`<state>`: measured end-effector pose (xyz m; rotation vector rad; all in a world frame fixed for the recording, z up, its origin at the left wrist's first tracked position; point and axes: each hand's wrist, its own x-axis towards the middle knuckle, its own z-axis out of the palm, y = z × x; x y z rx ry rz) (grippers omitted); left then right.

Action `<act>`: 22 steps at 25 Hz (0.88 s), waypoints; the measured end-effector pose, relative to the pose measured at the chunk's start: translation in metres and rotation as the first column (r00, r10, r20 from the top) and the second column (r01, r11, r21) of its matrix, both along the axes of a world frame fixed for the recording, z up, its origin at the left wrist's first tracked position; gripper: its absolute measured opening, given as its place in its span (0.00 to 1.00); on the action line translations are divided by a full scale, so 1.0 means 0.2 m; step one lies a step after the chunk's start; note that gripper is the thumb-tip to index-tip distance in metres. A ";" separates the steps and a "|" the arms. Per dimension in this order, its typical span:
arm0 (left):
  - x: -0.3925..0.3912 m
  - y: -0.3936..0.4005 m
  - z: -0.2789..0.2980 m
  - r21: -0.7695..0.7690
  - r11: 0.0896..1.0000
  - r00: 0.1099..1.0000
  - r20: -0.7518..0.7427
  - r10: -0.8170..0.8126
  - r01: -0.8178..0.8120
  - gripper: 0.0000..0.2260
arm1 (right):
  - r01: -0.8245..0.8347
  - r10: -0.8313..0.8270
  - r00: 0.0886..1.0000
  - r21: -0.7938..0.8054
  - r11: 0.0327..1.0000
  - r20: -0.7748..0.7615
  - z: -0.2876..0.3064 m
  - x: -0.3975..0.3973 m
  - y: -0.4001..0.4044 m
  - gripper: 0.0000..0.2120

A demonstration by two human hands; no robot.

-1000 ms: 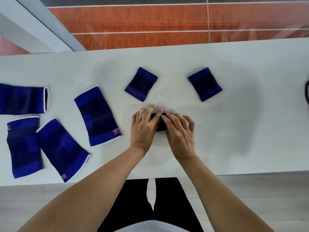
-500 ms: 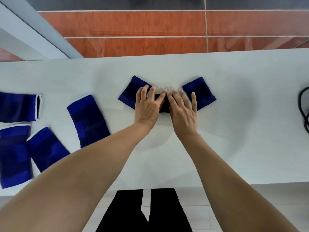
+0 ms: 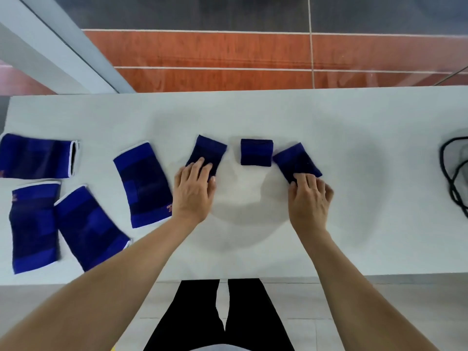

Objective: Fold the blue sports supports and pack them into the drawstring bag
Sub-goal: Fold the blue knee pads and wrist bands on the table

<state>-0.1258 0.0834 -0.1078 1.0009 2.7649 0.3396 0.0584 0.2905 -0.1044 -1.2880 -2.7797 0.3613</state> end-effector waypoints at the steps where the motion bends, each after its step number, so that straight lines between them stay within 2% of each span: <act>1: 0.07 -0.05 0.01 -0.016 1.000 1.000 -0.019 -0.025 0.024 0.21 | 0.004 -0.004 1.000 -0.002 1.000 -0.004 0.02 0.04 -0.03 0.10; 3: 0.21 -0.15 0.04 -0.016 0.997 0.997 -0.008 -0.080 0.080 0.21 | 0.042 -0.042 0.999 -0.018 0.999 0.005 0.05 0.12 -0.07 0.11; 7: 0.42 -0.28 0.05 0.008 0.985 0.983 0.065 -0.174 0.174 0.22 | 0.180 -0.164 0.974 -0.095 0.979 0.154 0.09 0.19 -0.07 0.35; 9: 0.46 -0.29 0.07 0.023 0.983 0.975 0.124 -0.183 0.182 0.21 | 0.199 -0.165 0.963 -0.145 0.969 0.215 0.12 0.17 -0.06 0.38; 11: 0.44 -0.28 0.10 0.063 0.980 0.965 0.177 -0.196 0.187 0.20 | 0.275 -0.227 0.949 -0.217 0.937 0.219 0.16 0.15 -0.05 0.34; 12: 0.43 -0.27 0.12 0.085 0.980 0.962 0.193 -0.193 0.180 0.19 | 0.320 -0.278 0.944 -0.289 0.902 0.178 0.18 0.14 -0.06 0.29; 14: 0.40 -0.25 0.17 0.148 0.981 0.960 0.235 -0.155 0.122 0.17 | 0.327 -0.353 0.935 -0.461 0.825 0.032 0.24 0.11 -0.09 0.16; 15: 0.39 -0.24 0.19 0.193 0.980 0.943 0.318 -0.098 0.036 0.15 | 0.279 -0.355 0.933 -0.516 0.810 -0.053 0.27 0.08 -0.13 0.11; 16: 0.38 -0.23 0.21 0.223 0.970 0.890 0.456 -0.016 -0.097 0.13 | 0.215 -0.338 0.933 -0.560 0.800 -0.125 0.29 0.04 -0.18 0.09; 17: 0.37 -0.21 0.24 0.218 0.941 0.772 0.633 0.065 -0.258 0.11 | 0.150 -0.325 0.927 -0.609 0.779 -0.188 0.31 0.00 -0.24 0.08; 18: 0.36 -0.18 0.26 0.179 0.894 0.599 0.792 0.117 -0.411 0.10 | 0.089 -0.319 0.918 -0.660 0.746 -0.237 0.33 -0.06 -0.30 0.08; 19: 0.35 -0.16 0.27 0.139 0.833 0.439 0.888 0.134 -0.536 0.08 | 0.040 -0.314 0.912 -0.705 0.708 -0.263 0.33 -0.10 -0.36 0.07; 20: 0.33 -0.16 0.27 0.114 0.780 0.354 0.924 0.144 -0.615 0.07 | 0.014 -0.309 0.914 -0.738 0.674 -0.264 0.34 -0.15 -0.42 0.06; 21: 0.31 -0.16 0.28 0.114 0.746 0.334 0.930 0.152 -0.656 0.06 | 0.015 -0.305 0.921 -0.759 0.651 -0.244 0.33 -0.18 -0.48 0.06; 22: 0.29 -0.17 0.29 0.132 0.732 0.363 0.917 0.166 -0.668 0.06 | 0.036 -0.300 0.931 -0.765 0.644 -0.208 0.32 -0.20 -0.53 0.08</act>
